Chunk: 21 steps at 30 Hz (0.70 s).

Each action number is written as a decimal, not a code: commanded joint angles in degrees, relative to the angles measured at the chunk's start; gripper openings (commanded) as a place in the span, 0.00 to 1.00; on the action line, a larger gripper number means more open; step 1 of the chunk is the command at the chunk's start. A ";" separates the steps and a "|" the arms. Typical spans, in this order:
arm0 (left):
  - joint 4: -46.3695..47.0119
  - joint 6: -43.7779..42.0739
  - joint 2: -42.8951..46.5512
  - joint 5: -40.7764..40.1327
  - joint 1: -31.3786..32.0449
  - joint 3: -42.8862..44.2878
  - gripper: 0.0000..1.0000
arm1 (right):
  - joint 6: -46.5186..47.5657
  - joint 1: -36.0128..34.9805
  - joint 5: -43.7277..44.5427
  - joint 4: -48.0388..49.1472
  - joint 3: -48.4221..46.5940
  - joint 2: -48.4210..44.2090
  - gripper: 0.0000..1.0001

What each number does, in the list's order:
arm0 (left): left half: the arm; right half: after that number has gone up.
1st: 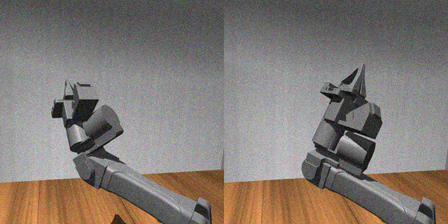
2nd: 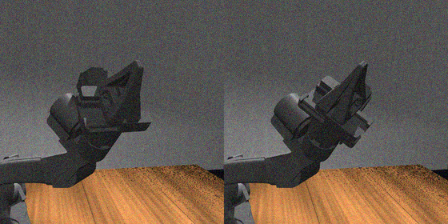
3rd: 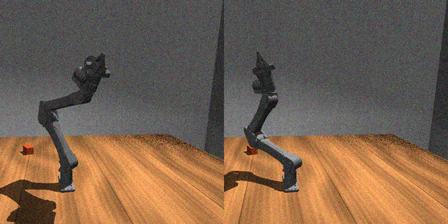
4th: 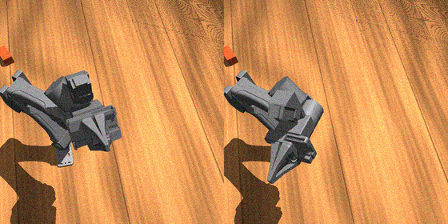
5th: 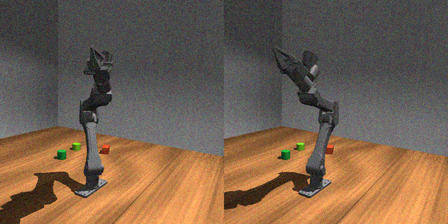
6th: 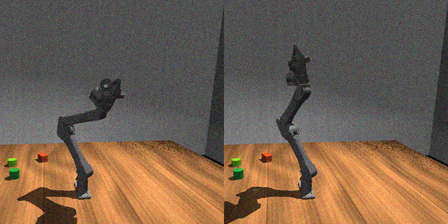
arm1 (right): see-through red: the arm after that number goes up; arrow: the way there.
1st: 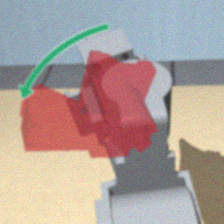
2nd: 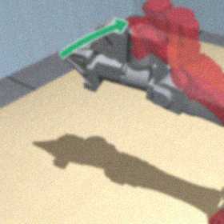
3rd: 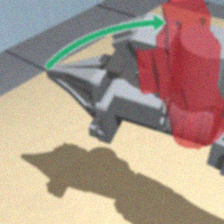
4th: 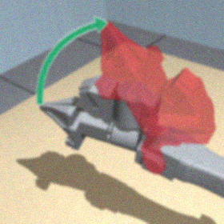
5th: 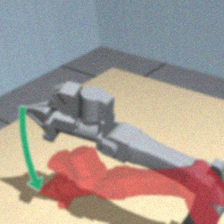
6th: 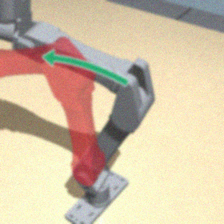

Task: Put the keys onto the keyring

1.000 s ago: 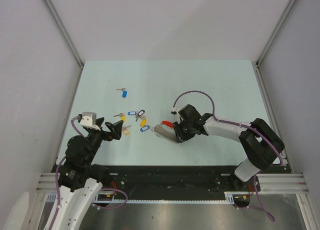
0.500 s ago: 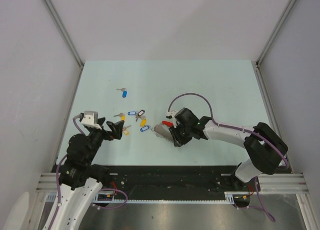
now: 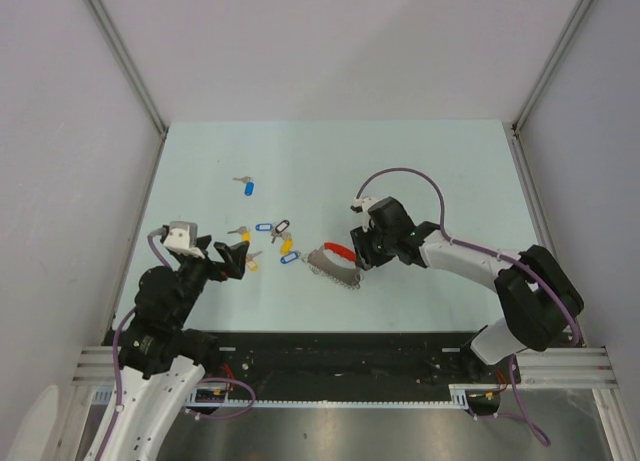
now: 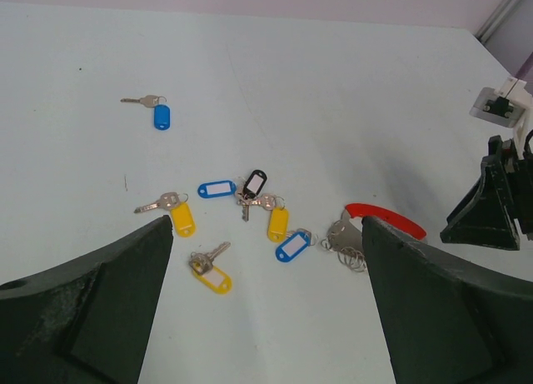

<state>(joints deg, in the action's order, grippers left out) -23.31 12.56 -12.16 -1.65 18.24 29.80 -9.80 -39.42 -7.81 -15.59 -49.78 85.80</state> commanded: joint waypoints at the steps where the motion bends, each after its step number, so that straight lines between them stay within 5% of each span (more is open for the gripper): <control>1: 0.20 0.01 -1.46 1.12 0.13 2.19 1.00 | 2.86 -0.48 5.08 5.05 -2.60 3.93 0.51; 11: 0.02 0.01 -2.43 1.12 0.13 2.37 1.00 | 9.01 -3.91 13.53 5.05 -9.02 13.16 0.57; 21: 0.02 -0.08 -2.60 1.12 0.13 2.37 1.00 | 8.58 -3.39 15.46 1.36 -9.90 15.89 0.40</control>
<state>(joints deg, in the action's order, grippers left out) -23.73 12.56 -14.37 -1.28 18.24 29.82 -1.41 -43.44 5.02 -12.60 -57.80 100.79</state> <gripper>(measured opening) 0.996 0.438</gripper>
